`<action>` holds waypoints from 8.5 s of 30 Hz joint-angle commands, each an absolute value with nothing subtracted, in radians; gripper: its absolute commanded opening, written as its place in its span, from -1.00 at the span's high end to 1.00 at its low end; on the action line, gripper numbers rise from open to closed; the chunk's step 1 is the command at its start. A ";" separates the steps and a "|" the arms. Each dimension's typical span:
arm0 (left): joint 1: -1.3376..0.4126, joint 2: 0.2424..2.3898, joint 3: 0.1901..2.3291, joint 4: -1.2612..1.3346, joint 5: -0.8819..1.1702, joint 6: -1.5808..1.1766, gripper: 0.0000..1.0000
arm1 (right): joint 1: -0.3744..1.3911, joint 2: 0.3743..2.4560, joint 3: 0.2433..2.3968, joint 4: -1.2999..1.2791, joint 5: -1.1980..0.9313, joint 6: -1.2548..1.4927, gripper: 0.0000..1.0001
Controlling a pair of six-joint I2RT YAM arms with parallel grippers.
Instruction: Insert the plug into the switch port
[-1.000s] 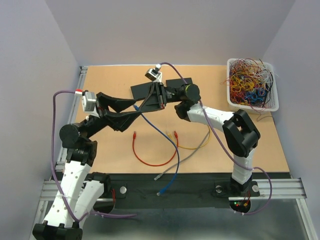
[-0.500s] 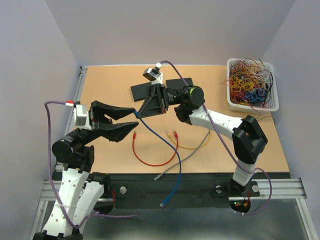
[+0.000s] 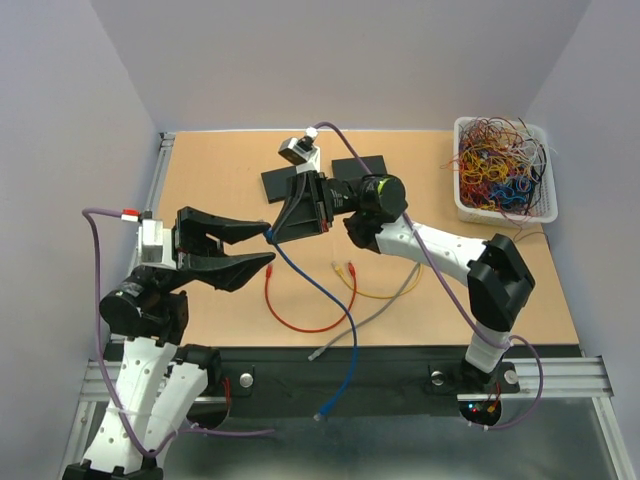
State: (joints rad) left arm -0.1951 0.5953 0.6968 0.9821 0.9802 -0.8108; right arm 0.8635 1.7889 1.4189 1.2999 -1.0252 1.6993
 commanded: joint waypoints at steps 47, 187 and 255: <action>-0.193 0.592 0.770 1.020 1.031 -0.850 0.48 | 0.927 1.836 1.578 1.818 -0.971 1.695 0.99; -0.196 0.838 1.008 -0.195 0.228 -0.607 0.55 | 1.086 1.621 1.597 -0.009 0.187 0.046 0.99; -0.196 0.762 0.897 -0.060 0.293 -0.620 1.00 | 1.085 1.687 1.657 -0.008 0.138 0.115 0.52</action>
